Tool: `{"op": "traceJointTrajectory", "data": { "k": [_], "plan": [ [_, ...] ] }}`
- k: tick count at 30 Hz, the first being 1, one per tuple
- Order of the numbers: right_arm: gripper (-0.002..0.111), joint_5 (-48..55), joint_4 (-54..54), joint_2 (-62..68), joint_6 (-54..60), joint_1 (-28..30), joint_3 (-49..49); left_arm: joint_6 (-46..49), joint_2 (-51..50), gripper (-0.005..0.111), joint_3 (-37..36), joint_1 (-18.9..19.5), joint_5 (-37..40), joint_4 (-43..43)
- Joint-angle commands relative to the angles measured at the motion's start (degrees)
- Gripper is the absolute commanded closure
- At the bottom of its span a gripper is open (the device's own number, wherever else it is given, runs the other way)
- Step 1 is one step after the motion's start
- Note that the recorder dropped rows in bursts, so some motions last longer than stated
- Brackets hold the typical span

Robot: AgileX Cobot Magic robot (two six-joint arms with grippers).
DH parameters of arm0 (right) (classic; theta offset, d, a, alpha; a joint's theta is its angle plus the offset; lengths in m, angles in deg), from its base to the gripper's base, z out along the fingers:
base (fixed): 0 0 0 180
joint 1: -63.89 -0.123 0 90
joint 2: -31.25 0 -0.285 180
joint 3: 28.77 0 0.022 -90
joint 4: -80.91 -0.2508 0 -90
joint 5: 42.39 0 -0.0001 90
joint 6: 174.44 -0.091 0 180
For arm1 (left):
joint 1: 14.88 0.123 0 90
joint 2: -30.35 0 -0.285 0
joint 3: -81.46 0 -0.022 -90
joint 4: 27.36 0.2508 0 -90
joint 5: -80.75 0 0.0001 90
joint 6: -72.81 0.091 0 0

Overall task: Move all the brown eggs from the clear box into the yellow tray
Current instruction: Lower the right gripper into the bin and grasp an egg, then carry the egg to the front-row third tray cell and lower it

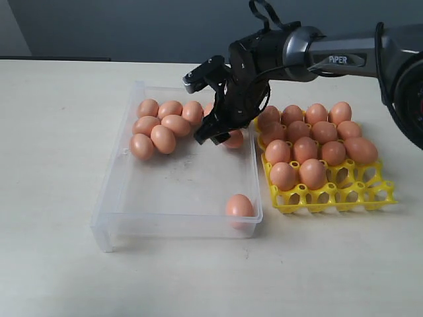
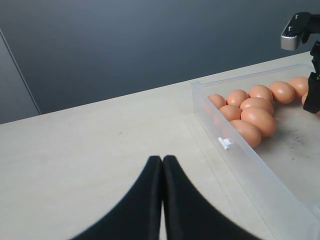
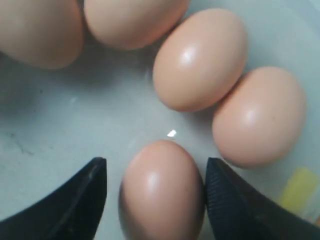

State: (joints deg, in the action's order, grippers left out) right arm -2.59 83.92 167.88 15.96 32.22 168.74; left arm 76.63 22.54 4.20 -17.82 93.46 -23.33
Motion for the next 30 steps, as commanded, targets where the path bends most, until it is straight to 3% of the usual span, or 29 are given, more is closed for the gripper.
{"op": "traceJointTrajectory", "data": {
  "k": [1, 3, 6, 9, 12, 23, 30],
  "plan": [
    [0.064, 1.1, 0.8, 0.2, -0.1, 0.3, 0.4, -0.2, 0.0, 0.106, 0.0, 0.0, -0.8, 0.0],
    [0.077, 1.6, 0.8, 0.2, -0.7, 0.3, 0.4, -0.2, 0.0, 0.106, 0.0, 0.0, -0.8, 0.0],
    [0.109, 0.2, -1.2, -1.6, -3.7, 0.3, 0.4, -0.2, 0.0, 0.106, 0.0, 0.0, -0.8, 0.0],
    [0.108, -5.0, -14.8, -6.9, -1.8, 0.3, -0.1, -0.2, 0.0, 0.106, 0.0, 0.0, -0.8, 0.0],
    [0.108, -11.6, -21.1, -12.9, 0.5, 0.3, -4.7, -0.2, 0.0, 0.106, 0.0, 0.0, -0.8, 0.0],
    [0.108, -53.0, -28.1, -41.6, -0.2, 0.4, -51.4, -0.2, 0.0, 0.106, 0.0, 0.0, -0.8, 0.0],
    [0.108, -67.8, -36.8, -47.3, 0.0, 0.4, -67.4, -0.2, 0.0, 0.106, 0.0, 0.0, -0.8, 0.0]
  ]
}}
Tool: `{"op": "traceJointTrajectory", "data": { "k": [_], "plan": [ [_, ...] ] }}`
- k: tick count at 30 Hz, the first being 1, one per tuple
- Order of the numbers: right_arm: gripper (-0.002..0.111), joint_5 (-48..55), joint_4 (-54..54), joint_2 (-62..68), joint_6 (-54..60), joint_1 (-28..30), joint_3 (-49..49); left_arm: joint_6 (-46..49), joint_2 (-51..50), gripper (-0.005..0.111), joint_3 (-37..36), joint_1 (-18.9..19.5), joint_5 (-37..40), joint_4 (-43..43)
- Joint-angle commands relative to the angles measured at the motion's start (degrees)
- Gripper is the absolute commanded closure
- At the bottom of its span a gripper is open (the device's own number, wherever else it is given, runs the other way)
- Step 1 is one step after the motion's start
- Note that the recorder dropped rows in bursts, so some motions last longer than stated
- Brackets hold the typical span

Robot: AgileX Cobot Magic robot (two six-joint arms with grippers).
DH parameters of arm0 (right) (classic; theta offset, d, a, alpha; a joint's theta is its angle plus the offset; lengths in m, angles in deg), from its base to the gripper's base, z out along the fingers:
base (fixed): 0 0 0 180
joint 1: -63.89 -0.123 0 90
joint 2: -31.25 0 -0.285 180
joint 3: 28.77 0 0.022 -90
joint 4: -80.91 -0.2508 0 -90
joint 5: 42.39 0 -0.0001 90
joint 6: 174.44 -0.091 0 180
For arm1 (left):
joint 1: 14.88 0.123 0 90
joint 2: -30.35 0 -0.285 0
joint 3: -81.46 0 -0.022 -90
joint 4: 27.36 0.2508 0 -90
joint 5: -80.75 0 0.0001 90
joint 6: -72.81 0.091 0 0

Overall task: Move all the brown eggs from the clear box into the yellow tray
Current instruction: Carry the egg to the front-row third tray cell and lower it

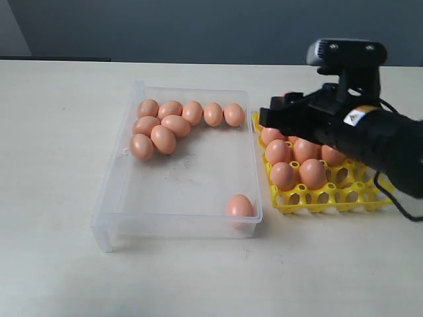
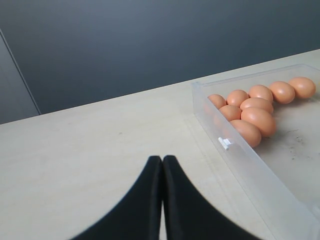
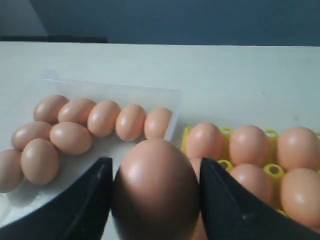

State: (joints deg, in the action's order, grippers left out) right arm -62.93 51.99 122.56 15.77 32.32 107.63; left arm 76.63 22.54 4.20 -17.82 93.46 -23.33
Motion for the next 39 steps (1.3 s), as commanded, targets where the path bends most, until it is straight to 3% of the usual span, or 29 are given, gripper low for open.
{"op": "traceJointTrajectory", "data": {
  "k": [1, 9, 20, 36, 39],
  "plan": [
    [0.108, -7.9, -6.7, -2.0, 0.2, 0.3, -7.4, -0.2, 0.0, 0.106, 0.0, 0.0, -0.8, 0.0],
    [0.108, -15.1, -12.5, -2.0, 0.3, 0.3, -13.7, -0.2, 0.0, 0.106, 0.0, 0.0, -0.8, 0.0],
    [0.108, -15.7, -24.4, -1.6, 9.7, 0.3, -14.0, -0.2, 0.0, 0.106, 0.0, 0.0, -0.8, 0.0],
    [0.108, -20.2, -21.7, 7.1, 9.2, 0.3, -13.9, -0.2, 0.0, 0.106, 0.0, 0.0, -0.8, 0.0],
    [0.102, -19.3, -20.2, 7.1, 9.2, 0.3, -13.8, -0.2, 0.0, 0.106, 0.0, 0.0, -0.8, 0.0]
  ]
}}
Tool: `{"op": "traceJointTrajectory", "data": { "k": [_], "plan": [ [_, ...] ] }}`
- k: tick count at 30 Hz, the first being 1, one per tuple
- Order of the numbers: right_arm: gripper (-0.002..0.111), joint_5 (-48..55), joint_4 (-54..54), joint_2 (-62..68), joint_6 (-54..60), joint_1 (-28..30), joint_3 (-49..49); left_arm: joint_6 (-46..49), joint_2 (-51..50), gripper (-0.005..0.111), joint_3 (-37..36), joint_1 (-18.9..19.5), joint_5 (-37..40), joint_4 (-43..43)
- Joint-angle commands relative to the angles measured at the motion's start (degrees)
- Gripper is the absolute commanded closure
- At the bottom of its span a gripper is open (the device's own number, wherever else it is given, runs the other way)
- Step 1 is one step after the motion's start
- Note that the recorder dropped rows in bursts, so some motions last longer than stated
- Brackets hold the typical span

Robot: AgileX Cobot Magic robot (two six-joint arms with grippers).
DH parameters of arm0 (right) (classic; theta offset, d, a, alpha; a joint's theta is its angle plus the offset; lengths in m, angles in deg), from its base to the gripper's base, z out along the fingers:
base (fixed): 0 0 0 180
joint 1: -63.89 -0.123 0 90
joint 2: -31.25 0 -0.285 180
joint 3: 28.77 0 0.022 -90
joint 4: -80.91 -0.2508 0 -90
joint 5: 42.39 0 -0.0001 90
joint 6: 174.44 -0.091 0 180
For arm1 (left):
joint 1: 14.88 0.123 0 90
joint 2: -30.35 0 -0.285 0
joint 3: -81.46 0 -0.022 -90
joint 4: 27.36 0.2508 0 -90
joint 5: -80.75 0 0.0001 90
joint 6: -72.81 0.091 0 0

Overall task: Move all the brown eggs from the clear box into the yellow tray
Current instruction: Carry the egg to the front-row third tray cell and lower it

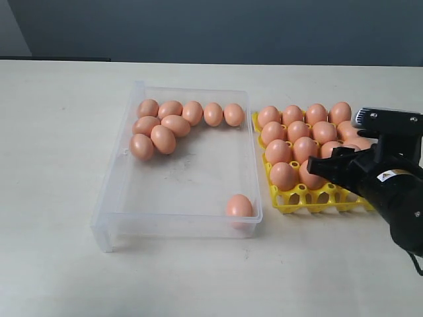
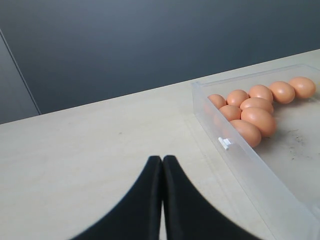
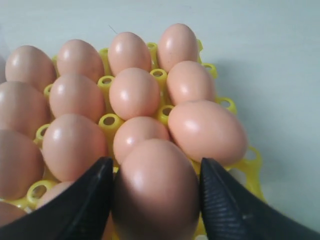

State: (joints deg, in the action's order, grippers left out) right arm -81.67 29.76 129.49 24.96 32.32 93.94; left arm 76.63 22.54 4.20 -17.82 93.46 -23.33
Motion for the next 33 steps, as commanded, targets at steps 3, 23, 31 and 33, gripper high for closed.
{"op": "traceJointTrajectory", "data": {
  "k": [3, 23, 31, 33],
  "plan": [
    [0.089, 1.0, 1.6, 0.1, 0.0, 0.3, 1.0, -0.2, 0.0, 0.106, 0.0, 0.0, -0.8, 0.0],
    [0.075, 0.2, -3.8, 0.1, 5.4, 0.3, 3.8, -0.2, 0.0, 0.106, 0.0, 0.0, -0.8, 0.0],
    [0.066, -0.4, -3.8, 0.1, 6.1, 0.3, 3.8, -0.2, 0.0, 0.106, 0.0, 0.0, -0.8, 0.0],
    [0.066, -0.4, -3.8, 0.1, 6.4, 0.3, 3.8, -0.2, 0.0, 0.106, 0.0, 0.0, -0.8, 0.0]
  ]
}}
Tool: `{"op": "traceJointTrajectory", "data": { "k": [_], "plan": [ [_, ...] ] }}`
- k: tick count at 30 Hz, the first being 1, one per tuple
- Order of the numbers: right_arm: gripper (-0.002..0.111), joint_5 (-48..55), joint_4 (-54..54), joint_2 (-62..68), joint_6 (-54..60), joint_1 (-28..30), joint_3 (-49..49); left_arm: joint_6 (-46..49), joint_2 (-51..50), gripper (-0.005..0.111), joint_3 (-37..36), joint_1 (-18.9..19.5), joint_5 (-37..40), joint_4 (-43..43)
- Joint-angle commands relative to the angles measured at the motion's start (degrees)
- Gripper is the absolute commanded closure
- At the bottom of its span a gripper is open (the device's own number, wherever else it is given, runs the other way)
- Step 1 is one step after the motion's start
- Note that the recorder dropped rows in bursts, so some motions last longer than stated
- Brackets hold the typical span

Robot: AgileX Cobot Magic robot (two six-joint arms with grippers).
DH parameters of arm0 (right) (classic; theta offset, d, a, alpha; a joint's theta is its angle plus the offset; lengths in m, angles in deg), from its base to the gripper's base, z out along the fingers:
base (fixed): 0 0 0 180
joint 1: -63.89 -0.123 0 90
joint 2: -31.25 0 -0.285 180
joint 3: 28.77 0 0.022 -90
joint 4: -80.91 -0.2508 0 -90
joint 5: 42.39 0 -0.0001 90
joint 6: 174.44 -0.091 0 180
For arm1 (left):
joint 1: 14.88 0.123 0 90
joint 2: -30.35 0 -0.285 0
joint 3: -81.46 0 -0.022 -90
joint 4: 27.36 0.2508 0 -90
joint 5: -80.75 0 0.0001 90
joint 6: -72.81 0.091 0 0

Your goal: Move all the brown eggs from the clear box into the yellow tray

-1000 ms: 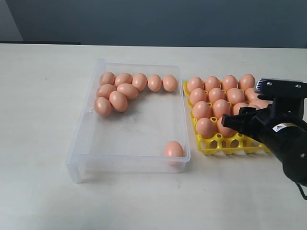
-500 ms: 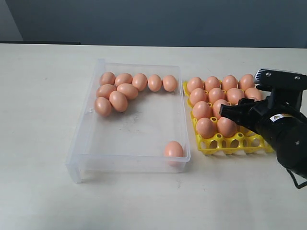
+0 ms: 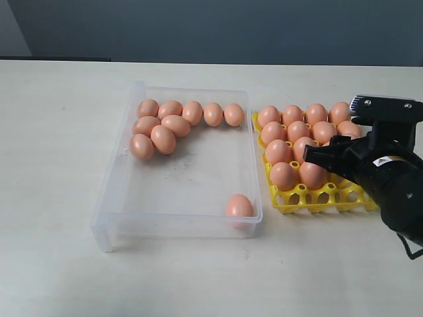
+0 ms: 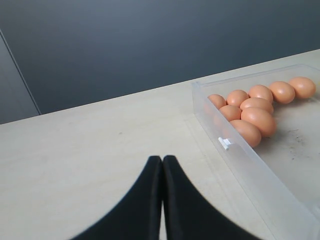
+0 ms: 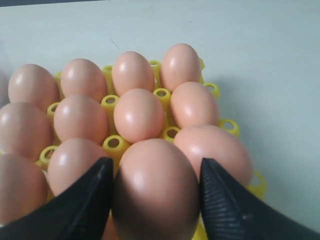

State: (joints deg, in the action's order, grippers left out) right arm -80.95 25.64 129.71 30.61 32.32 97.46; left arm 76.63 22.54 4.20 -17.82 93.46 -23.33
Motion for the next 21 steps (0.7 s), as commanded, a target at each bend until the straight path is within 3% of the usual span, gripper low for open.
{"op": "traceJointTrajectory", "data": {
  "k": [1, 21],
  "plan": [
    [0.066, -1.1, 0.3, -0.1, 0.9, 0.3, 0.3, -0.2, 0.0, 0.106, 0.0, 0.0, -0.8, 0.0],
    [0.066, -5.3, 1.8, 7.9, 0.6, 0.3, 0.3, -0.2, 0.0, 0.106, 0.0, 0.0, -0.8, 0.0]
  ]
}}
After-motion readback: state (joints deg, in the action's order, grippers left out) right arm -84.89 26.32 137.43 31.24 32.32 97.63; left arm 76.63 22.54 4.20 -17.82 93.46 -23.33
